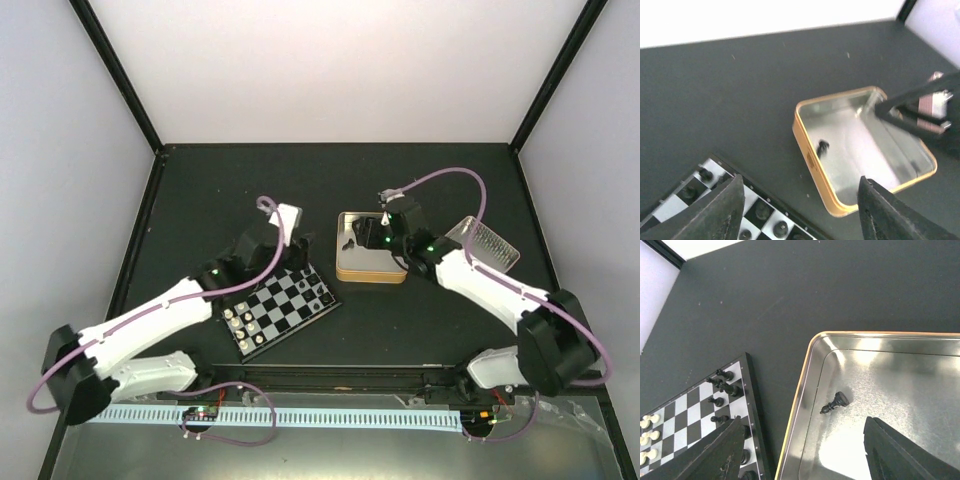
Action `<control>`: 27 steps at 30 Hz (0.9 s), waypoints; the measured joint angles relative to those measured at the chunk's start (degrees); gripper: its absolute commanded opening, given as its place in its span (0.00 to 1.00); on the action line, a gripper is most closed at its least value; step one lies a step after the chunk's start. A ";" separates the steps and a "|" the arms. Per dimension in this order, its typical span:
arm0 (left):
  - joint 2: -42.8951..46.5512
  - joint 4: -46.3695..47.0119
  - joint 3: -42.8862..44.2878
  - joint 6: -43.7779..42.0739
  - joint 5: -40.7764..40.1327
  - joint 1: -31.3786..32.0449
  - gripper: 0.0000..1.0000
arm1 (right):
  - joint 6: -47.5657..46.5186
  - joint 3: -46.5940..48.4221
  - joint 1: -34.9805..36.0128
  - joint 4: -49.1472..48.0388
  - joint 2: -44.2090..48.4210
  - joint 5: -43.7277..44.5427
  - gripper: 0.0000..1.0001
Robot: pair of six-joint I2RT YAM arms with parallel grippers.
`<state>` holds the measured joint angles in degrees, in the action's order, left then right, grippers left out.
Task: Set up the chess pieces on the board
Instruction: Pick up the chess piece from the storage box.
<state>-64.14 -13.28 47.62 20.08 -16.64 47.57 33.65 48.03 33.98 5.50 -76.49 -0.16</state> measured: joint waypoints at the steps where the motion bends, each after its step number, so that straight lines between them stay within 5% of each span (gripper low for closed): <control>1: 1.92 -0.02 -0.07 -0.20 -0.81 -0.24 0.75 | 0.13 1.44 0.00 1.11 -1.55 -0.17 0.60; 6: 11.28 2.49 -2.43 -2.60 -4.20 -1.09 0.87 | 0.15 8.20 0.02 6.03 -11.17 -1.88 0.50; 13: 15.80 3.80 -4.33 -5.14 -5.22 -2.58 0.96 | 2.82 15.06 0.02 14.34 -23.30 -2.84 0.48; 27: 17.27 4.37 -5.46 -6.14 -3.30 -3.65 0.99 | 7.48 24.50 0.37 20.94 -33.83 -1.22 0.39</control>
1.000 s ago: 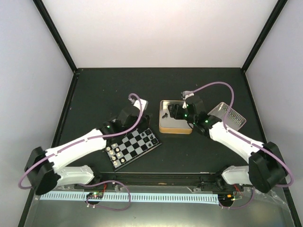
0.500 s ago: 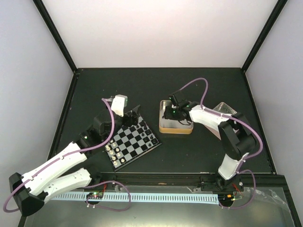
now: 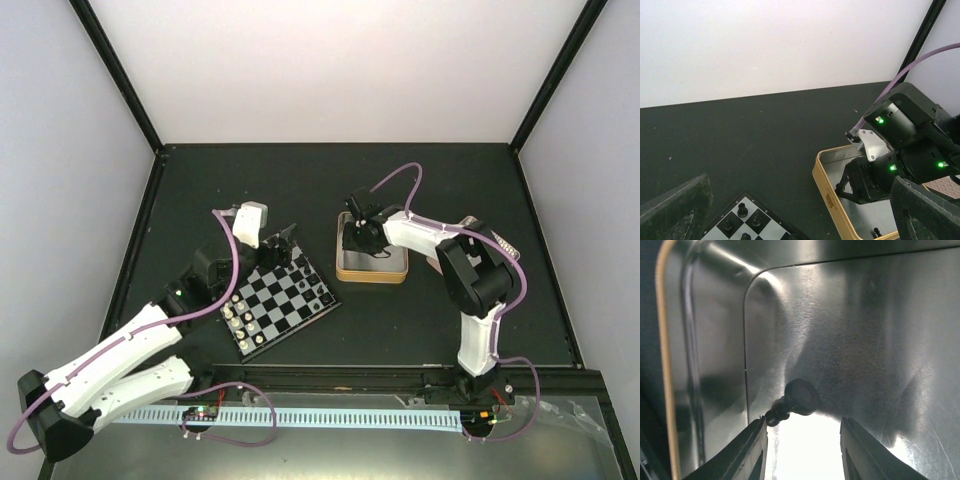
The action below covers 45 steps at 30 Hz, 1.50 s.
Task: Set up the chess pieces on the board
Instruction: Pick up the chess piece from the storage box.
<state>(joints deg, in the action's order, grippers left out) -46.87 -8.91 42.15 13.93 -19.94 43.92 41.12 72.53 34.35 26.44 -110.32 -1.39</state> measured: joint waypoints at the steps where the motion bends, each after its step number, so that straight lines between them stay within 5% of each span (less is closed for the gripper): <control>1: -0.07 0.00 0.00 0.00 0.28 -0.02 0.99 | 0.04 0.11 0.02 0.15 -0.26 0.24 0.38; 33: -1.27 -0.07 -0.07 0.24 2.12 -0.37 0.99 | -0.28 7.52 0.70 3.10 -5.90 4.61 0.34; 45: -1.90 -0.11 -0.07 0.24 2.14 -0.48 0.99 | -1.90 10.38 2.99 6.03 -8.68 11.89 0.19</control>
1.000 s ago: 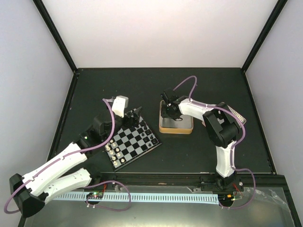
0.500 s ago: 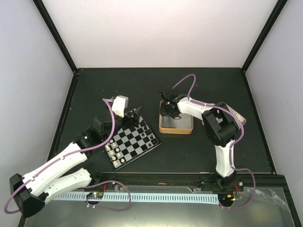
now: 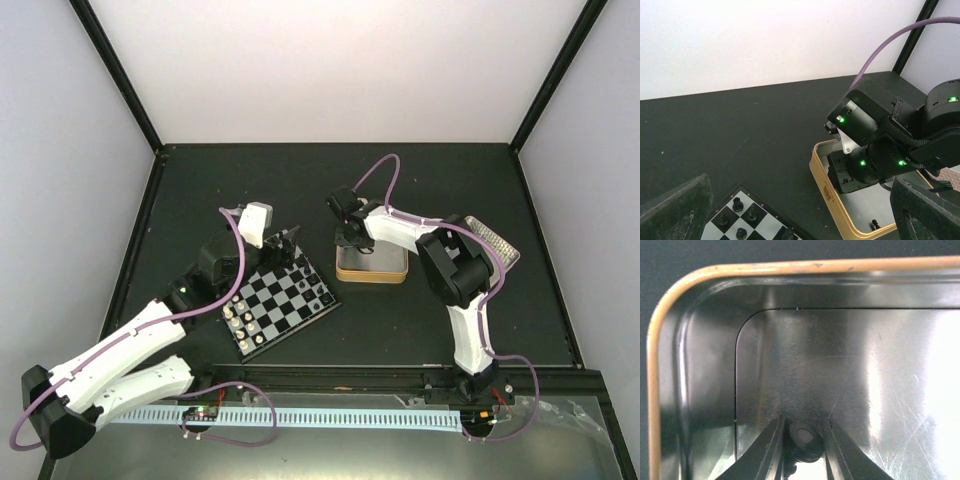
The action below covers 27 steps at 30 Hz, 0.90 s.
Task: Set up the chess pieces on the board
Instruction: Pick up the chess piece from the storage box.
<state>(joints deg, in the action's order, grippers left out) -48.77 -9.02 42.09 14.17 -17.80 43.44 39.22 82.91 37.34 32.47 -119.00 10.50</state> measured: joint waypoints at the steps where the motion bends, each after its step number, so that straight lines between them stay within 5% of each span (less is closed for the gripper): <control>1: 0.00 0.00 0.00 -0.02 0.00 0.00 0.99 | -0.09 0.00 0.04 0.04 0.00 0.15 0.19; 15: -0.09 0.00 0.00 0.07 0.00 0.00 0.99 | -0.31 0.68 0.09 0.44 -0.59 1.29 0.27; 27: -0.11 -0.02 -0.11 0.76 0.04 0.00 0.99 | 0.09 0.94 0.09 -0.33 -0.94 1.44 0.14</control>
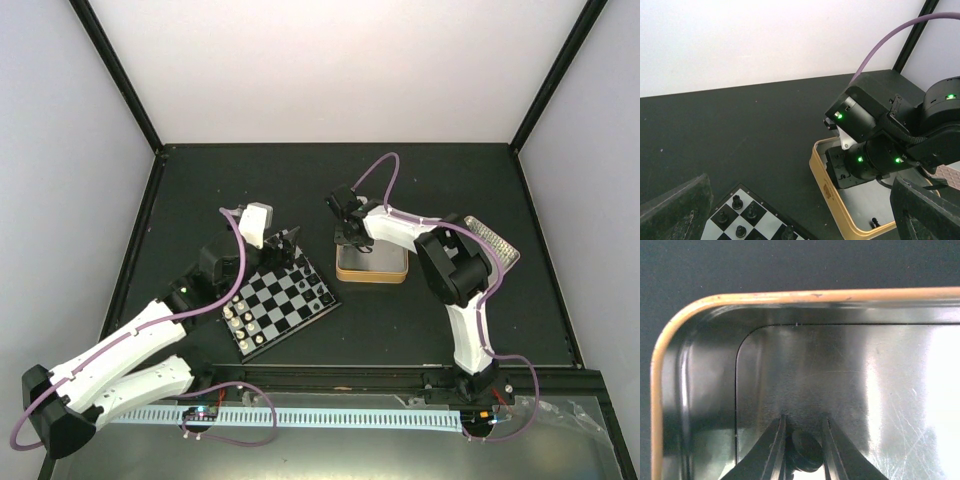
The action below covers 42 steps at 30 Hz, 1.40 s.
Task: Set up the chess pieces on the board
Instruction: Pick up the chess piece from the storage box, then place the chess piece on the chessboard.
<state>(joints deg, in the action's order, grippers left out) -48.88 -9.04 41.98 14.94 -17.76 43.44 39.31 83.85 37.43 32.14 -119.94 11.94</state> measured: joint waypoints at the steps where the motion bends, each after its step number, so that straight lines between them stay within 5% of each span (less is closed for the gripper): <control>1: 0.00 0.00 -0.11 0.07 0.02 0.00 0.99 | 0.04 -0.17 0.00 -0.26 0.11 0.02 0.13; 12: -2.27 -0.07 -1.42 1.31 3.98 -0.15 0.99 | 4.52 -11.23 -1.36 -6.12 8.87 -4.09 0.13; 23: -3.32 2.43 -2.75 1.66 13.38 -0.37 0.98 | 14.80 -23.15 -6.69 -15.72 25.35 -20.13 0.13; 33: -5.11 6.14 -2.75 3.96 19.96 -0.37 0.86 | 30.91 -33.73 -6.64 -28.20 33.09 -34.91 0.11; 42: -13.62 7.78 -1.62 6.19 28.20 -0.37 0.64 | 44.24 -40.89 -6.64 -35.87 38.80 -40.52 0.12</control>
<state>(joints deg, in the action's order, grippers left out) -62.50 -1.26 40.36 21.12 10.44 43.07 83.55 42.96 30.79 -3.73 -81.14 -28.58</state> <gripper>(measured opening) 0.692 0.157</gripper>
